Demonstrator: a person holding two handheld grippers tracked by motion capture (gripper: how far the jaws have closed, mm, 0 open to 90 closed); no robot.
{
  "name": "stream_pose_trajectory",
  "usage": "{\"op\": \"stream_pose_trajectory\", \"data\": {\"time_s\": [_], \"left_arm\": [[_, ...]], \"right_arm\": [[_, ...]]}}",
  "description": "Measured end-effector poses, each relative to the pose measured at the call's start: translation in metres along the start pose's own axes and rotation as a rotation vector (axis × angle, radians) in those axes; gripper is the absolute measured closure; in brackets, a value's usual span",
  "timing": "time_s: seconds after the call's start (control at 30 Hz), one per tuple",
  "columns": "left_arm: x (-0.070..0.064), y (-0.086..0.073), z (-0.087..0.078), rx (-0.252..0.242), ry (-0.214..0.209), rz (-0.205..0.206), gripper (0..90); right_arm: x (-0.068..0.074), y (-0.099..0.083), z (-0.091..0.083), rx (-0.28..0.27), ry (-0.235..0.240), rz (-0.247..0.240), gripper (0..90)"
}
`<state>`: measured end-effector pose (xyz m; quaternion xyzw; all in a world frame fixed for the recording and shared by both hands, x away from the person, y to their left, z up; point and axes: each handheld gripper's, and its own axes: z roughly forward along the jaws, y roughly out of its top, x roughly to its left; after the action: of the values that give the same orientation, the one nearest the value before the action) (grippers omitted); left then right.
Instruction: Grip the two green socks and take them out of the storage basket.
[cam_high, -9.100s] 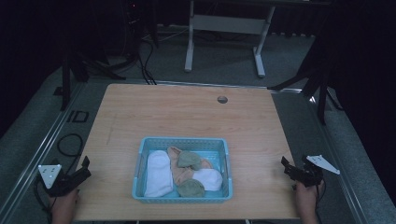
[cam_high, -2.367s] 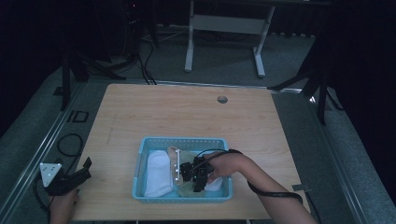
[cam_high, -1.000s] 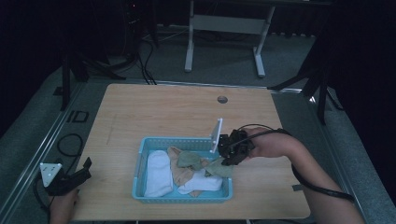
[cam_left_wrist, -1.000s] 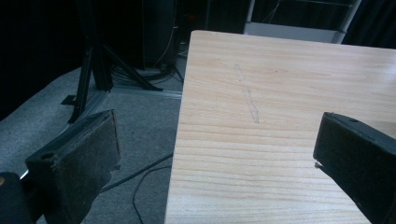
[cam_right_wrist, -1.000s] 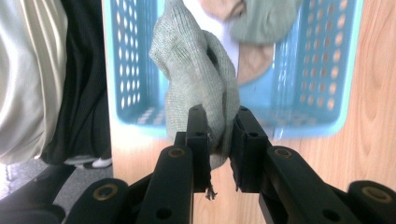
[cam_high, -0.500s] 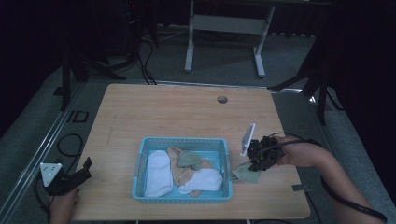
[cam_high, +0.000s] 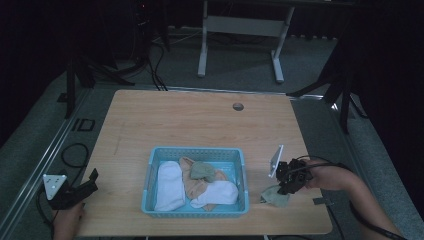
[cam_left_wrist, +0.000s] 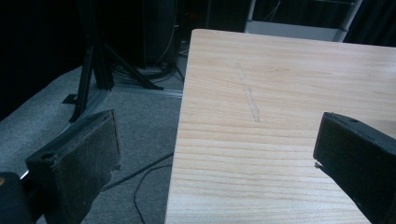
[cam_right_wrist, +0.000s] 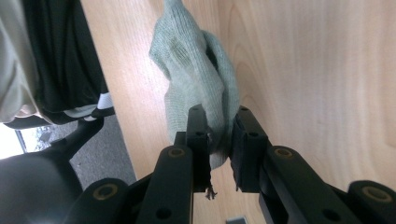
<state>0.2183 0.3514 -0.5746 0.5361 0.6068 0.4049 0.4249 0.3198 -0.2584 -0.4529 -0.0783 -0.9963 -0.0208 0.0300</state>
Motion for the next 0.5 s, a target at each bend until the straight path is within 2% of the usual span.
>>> {"op": "stream_pose_trajectory", "data": {"time_s": [0.17,0.27,0.3,0.5], "left_arm": [[0.000,0.000,0.000,0.001,0.000,-0.001,0.7],[0.000,0.000,0.000,0.004,0.000,0.000,0.7],[0.000,0.000,0.000,0.004,0.000,0.000,0.7],[0.000,0.000,0.000,0.000,0.001,0.002,0.7]], "right_arm": [[-0.006,-0.001,0.021,0.024,0.015,0.016,77.1],[-0.010,-0.001,0.026,0.038,0.002,0.024,67.4],[-0.011,-0.001,0.025,0.038,-0.001,0.030,62.8],[-0.017,0.002,0.005,0.005,-0.053,0.049,57.8]]}}
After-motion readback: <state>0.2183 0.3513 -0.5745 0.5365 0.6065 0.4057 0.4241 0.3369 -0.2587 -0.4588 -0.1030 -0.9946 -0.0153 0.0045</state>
